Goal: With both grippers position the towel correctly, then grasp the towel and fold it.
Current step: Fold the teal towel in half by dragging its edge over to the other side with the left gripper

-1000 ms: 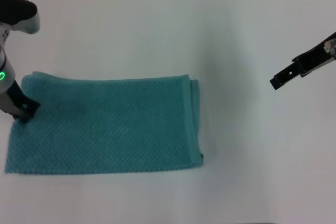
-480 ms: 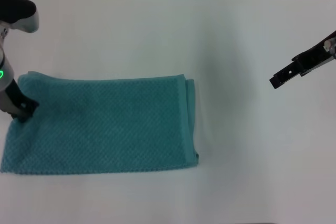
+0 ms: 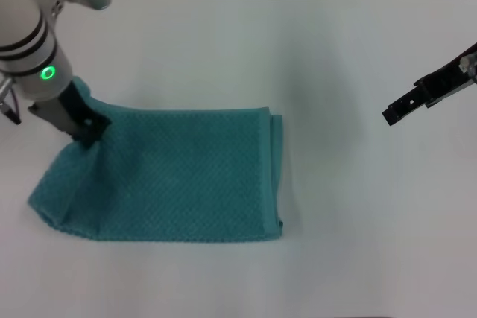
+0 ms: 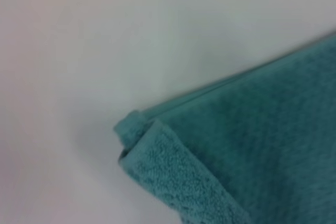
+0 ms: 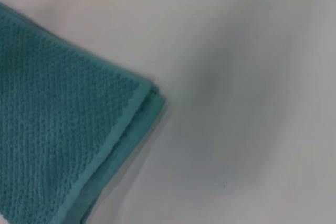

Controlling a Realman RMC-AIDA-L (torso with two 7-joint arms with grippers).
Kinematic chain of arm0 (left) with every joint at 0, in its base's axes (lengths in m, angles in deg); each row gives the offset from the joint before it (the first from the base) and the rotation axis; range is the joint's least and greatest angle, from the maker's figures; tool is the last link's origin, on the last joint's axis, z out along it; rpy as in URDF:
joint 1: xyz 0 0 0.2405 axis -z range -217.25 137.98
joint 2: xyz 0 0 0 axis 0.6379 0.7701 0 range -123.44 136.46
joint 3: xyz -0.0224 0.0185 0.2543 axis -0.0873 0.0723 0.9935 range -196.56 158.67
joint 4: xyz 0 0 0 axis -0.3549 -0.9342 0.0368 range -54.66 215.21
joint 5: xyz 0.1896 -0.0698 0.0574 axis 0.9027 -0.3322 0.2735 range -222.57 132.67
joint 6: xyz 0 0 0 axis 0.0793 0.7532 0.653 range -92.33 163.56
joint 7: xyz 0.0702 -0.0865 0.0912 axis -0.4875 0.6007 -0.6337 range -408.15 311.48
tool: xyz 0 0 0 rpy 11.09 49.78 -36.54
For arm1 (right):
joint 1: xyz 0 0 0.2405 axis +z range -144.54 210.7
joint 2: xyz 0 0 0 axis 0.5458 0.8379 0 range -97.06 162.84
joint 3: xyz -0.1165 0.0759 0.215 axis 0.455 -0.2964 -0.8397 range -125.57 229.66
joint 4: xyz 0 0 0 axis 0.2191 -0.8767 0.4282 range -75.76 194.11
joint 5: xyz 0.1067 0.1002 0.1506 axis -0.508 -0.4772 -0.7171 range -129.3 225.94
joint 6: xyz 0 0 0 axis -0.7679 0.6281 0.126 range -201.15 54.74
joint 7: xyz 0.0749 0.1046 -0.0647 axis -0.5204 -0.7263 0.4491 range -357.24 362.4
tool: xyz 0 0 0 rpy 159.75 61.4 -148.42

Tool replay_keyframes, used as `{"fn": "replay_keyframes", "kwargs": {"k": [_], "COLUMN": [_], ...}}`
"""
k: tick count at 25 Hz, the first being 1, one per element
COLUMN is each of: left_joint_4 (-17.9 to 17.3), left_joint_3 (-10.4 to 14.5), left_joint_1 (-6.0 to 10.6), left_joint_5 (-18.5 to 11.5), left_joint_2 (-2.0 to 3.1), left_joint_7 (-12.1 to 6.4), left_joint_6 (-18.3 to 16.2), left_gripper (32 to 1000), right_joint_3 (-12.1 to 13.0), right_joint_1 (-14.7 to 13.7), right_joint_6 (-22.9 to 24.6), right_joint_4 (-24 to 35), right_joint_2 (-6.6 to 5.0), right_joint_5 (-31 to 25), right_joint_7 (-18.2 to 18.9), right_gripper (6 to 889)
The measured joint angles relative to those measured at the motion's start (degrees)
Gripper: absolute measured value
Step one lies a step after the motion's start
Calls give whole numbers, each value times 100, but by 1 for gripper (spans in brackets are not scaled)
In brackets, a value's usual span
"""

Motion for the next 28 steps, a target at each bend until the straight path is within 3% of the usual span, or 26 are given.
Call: {"fn": "replay_keyframes", "kwargs": {"k": [3, 8, 13, 17, 28], "left_joint_4": [-338, -656, -381, -134, 64], "left_joint_3": [23, 96, 281, 427, 573], "left_joint_1": [69, 61, 62, 99, 248], "left_joint_5": [-317, -1283, -1972, -2698, -3218], "left_joint_2": [-56, -70, -114, -103, -103], "left_joint_7": [-3, 2, 7, 0, -9], "left_joint_6": [147, 127, -294, -781, -1187], "left_gripper": [110, 115, 120, 124, 135], "right_joint_3": [-3, -17, -32, -33, -29], "right_joint_1": [0, 16, 61, 62, 132], "right_joint_6": [1, 2, 8, 18, 19], "right_joint_4": [0, 0, 0, 0, 0], "right_joint_2": [0, 0, 0, 0, 0], "right_joint_5": [-6, -13, -15, -15, -15], "right_joint_7": [4, 6, 9, 9, 5], "right_gripper": [852, 852, 852, 852, 852]}}
